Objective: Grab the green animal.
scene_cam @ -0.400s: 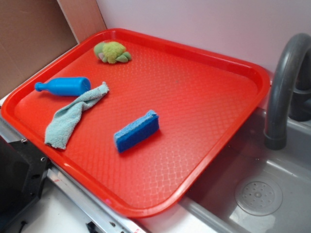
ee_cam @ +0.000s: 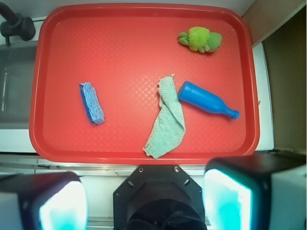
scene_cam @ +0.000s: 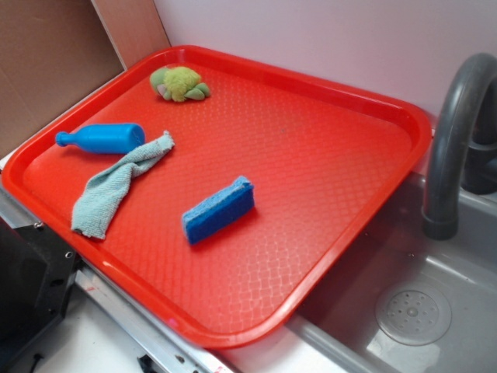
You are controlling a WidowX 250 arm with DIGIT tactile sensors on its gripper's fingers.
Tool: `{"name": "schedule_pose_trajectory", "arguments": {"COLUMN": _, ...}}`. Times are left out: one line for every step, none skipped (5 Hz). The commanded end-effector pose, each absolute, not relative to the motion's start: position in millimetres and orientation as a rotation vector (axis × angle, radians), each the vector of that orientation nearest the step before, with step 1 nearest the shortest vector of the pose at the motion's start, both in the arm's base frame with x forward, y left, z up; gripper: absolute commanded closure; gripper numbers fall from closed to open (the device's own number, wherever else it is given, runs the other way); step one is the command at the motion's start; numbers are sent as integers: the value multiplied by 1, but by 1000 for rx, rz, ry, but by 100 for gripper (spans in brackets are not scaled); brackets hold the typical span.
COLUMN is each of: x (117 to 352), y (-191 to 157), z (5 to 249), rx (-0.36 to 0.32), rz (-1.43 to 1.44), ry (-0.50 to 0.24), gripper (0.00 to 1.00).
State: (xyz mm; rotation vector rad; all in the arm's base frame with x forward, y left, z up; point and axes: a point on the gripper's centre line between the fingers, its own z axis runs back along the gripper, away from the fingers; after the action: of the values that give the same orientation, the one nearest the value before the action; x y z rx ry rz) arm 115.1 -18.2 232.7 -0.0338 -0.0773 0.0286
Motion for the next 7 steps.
{"name": "schedule_pose_trajectory", "arguments": {"x": 149, "y": -13, "z": 219, "rx": 56, "rz": 524, "ry": -187, "gripper": 0}}
{"name": "schedule_pose_trajectory", "arguments": {"x": 180, "y": 3, "z": 201, "rx": -26, "rz": 783, "ry": -159, "gripper": 0}}
{"name": "schedule_pose_trajectory", "arguments": {"x": 215, "y": 42, "z": 173, "rx": -109, "rz": 1040, "ry": -138, "gripper": 0}}
{"name": "schedule_pose_trajectory", "arguments": {"x": 241, "y": 68, "z": 145, "rx": -108, "rz": 1287, "ry": -195, "gripper": 0}}
{"name": "schedule_pose_trajectory", "arguments": {"x": 243, "y": 88, "z": 124, "rx": -102, "rz": 1535, "ry": -238, "gripper": 0}}
{"name": "schedule_pose_trajectory", "arguments": {"x": 248, "y": 98, "z": 107, "rx": -72, "rz": 1781, "ry": -277, "gripper": 0}}
{"name": "schedule_pose_trajectory", "arguments": {"x": 256, "y": 114, "z": 92, "rx": -30, "rz": 1955, "ry": -312, "gripper": 0}}
